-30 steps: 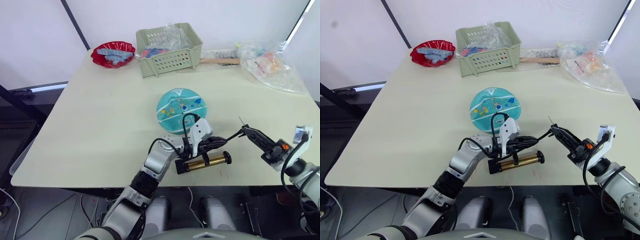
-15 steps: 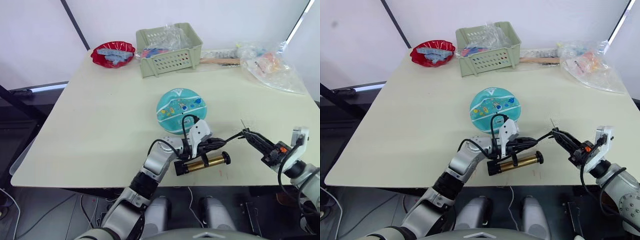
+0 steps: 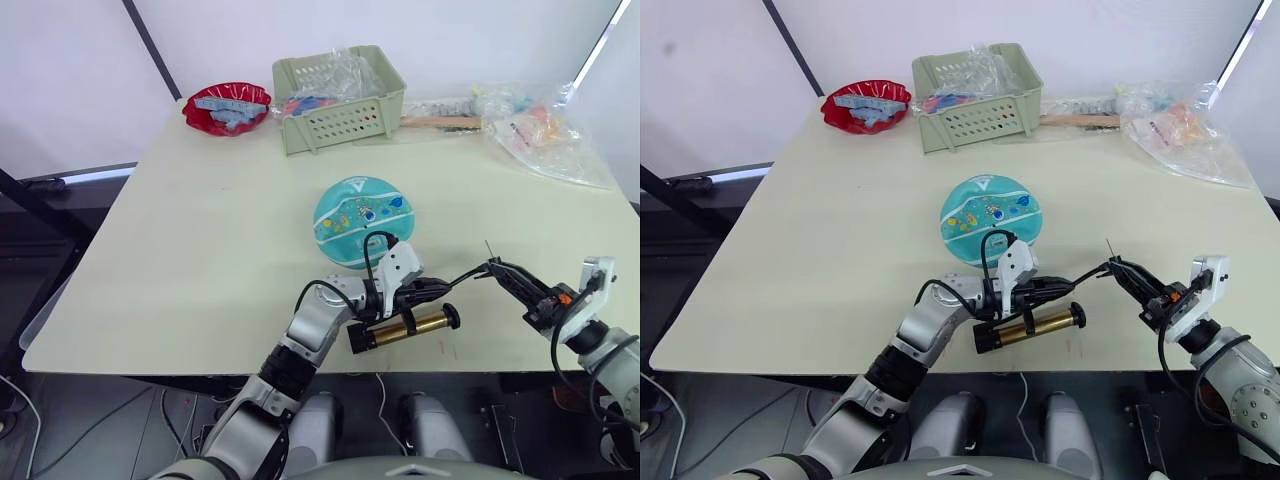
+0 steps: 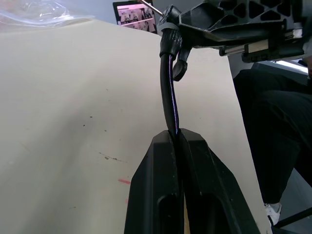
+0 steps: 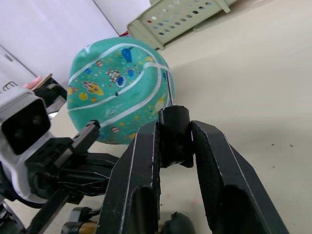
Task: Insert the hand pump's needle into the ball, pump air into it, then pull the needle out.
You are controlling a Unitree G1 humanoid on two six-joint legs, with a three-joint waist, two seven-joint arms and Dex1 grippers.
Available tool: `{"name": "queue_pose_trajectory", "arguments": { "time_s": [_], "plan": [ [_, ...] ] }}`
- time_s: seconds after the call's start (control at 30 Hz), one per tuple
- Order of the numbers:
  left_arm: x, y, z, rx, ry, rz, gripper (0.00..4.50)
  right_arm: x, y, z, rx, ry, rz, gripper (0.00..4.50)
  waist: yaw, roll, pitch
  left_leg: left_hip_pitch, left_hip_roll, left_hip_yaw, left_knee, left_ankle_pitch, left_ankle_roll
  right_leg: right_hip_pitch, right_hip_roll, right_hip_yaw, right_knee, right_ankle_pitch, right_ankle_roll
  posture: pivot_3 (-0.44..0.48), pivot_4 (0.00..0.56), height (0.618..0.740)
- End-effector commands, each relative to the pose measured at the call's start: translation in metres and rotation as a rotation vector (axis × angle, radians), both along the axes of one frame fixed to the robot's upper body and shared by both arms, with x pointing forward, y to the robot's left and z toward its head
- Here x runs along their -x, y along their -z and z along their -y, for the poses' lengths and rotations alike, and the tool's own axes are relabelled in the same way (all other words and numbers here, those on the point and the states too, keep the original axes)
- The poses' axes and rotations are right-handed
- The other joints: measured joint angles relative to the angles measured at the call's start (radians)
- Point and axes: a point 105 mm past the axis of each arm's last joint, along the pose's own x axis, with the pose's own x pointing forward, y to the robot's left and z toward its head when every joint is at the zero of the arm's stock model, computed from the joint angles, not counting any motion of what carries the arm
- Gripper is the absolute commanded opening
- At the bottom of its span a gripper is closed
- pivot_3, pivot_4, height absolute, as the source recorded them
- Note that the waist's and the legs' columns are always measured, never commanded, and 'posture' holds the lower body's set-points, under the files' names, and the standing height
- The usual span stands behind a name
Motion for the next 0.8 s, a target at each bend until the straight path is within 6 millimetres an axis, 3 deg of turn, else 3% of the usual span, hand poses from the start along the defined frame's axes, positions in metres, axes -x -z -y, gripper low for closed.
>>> {"name": "queue_pose_trajectory", "arguments": {
  "time_s": [0.03, 0.8],
  "plan": [
    [0.0071, -0.0157, 0.0088, 0.05, 0.05, 0.052, 0.0, -0.0003, -0.0069, 0.0008, -0.003, 0.003, 0.033, 1.05, 0.0, 0.0, 0.0, 0.0, 0.0, 0.0, 0.0, 0.0, 0.0, 0.0, 0.0, 0.0, 0.0, 0.0, 0.0, 0.0, 0.15, 0.74],
    [0.0064, -0.0133, 0.0091, 0.045, 0.044, 0.059, 0.0, 0.0025, -0.0077, -0.0058, -0.052, -0.035, 0.015, 1.05, 0.0, 0.0, 0.0, 0.0, 0.0, 0.0, 0.0, 0.0, 0.0, 0.0, 0.0, 0.0, 0.0, 0.0, 0.0, 0.0, 0.15, 0.74]
  ]
}}
